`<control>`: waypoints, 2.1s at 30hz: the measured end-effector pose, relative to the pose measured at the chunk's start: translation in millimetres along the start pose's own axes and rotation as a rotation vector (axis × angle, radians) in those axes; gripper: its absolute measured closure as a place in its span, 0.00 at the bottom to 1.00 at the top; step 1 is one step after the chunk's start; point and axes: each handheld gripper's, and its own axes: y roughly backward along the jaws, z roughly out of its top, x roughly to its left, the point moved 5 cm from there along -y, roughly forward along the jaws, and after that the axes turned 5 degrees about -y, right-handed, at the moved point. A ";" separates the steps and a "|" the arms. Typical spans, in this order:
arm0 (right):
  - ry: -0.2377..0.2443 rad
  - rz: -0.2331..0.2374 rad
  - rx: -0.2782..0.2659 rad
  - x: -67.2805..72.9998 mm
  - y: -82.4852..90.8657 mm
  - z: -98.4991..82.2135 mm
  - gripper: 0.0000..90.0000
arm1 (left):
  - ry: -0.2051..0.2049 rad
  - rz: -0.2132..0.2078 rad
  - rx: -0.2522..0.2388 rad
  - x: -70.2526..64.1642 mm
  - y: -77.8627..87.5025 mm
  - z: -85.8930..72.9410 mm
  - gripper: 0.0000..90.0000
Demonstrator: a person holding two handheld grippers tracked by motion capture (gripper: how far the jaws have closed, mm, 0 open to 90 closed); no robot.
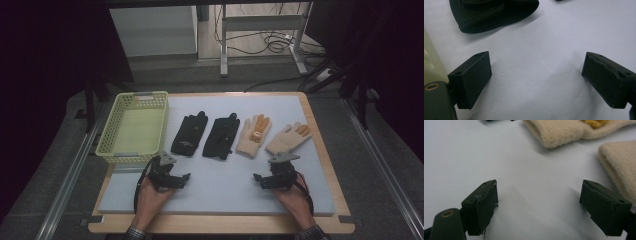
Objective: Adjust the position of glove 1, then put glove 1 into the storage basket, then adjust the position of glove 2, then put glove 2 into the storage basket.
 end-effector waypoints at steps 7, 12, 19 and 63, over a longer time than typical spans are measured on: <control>0.005 -0.002 0.002 0.2 -0.1 -0.1 0.16 | -0.001 0.000 -0.001 0.0 0.0 -0.1 0.10; 0.003 -0.004 0.004 0.3 -0.3 0.0 0.15 | 0.000 0.000 -0.002 -0.1 0.0 -0.1 0.10; -0.002 -0.007 0.005 0.5 -0.2 0.1 0.15 | 0.000 0.001 -0.002 -0.1 0.0 -0.2 0.10; -0.008 0.053 -0.022 15.1 -1.1 34.1 0.14 | 0.000 0.001 -0.002 0.0 0.0 -0.2 0.10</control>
